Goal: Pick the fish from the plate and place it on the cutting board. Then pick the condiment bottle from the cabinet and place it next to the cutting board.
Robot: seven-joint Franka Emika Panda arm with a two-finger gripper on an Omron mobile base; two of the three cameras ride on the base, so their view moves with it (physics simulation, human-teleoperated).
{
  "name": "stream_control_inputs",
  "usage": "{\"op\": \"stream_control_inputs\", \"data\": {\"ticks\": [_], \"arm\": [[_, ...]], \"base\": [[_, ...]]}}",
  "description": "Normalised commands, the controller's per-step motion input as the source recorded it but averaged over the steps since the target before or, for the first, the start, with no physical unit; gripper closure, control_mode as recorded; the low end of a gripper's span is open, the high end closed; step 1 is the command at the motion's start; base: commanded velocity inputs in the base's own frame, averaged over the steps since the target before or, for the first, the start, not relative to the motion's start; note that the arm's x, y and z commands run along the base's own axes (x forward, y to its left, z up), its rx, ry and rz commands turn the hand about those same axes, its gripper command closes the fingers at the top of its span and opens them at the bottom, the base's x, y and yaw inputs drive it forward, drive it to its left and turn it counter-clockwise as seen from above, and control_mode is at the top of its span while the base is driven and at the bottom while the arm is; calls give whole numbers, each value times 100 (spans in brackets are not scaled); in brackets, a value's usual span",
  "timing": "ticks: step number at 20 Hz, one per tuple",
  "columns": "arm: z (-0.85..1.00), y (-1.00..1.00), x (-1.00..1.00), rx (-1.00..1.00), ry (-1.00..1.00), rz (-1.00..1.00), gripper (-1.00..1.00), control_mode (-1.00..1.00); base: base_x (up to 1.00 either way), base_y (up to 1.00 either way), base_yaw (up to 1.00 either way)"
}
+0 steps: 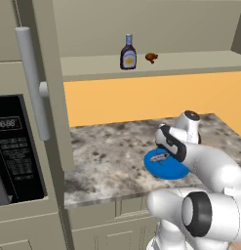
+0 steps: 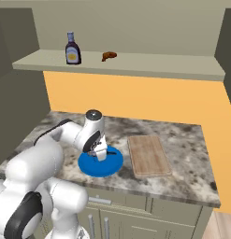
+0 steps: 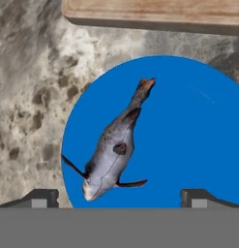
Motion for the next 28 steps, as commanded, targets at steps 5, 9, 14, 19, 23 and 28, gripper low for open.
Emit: {"op": "stream_control_inputs", "data": {"ticks": [5, 9, 14, 19, 23, 28], "arm": [[-16, -2, 15, 0, 0, 0, -100, -100], [-14, -4, 13, 0, 0, 0, -100, -100], [-15, -1, 11, 0, 0, 0, -100, -100], [-22, 0, 8, 0, 0, 0, -100, -100], [-18, 0, 3, 0, 0, 0, -100, -100], [-12, 0, 5, 0, 0, 0, -100, -100]], "base": [[0, 0, 0], [0, 0, 0], [0, 0, 0], [0, 0, 0], [0, 0, 0], [0, 0, 0]]}}
